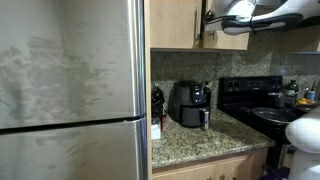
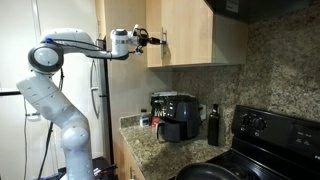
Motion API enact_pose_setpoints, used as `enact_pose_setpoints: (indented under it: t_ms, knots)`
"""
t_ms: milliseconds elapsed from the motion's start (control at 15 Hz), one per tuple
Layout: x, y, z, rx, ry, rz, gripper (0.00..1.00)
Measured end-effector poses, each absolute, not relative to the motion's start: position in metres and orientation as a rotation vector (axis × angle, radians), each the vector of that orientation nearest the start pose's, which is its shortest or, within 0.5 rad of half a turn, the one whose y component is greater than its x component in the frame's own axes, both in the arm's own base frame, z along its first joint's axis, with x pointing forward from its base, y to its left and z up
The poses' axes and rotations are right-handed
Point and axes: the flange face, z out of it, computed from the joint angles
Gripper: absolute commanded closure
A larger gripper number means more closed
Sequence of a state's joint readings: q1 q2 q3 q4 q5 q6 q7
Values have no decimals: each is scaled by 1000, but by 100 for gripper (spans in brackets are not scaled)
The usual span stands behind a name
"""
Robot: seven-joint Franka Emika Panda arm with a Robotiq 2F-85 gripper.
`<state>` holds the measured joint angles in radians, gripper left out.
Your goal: Open the right overhead cabinet door
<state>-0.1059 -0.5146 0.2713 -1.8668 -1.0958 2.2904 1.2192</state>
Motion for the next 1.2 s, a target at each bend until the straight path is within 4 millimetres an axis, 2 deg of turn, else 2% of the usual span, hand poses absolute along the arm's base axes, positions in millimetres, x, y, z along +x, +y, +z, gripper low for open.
enact_pose_setpoints:
  t_ms: [133, 200, 400, 467, 667, 933, 1200]
  knots:
    - [388, 96, 824, -2548, 870, -2287, 96]
    - [378, 95, 824, -2546, 869, -2284, 85]
    - [351, 90, 823, -2540, 874, -2286, 85]
    - [346, 89, 823, -2538, 878, -2290, 96]
    - [344, 92, 822, -2553, 850, -2307, 96]
    - [339, 91, 821, -2543, 908, -2323, 96]
    - [305, 80, 819, -2529, 943, -2343, 96]
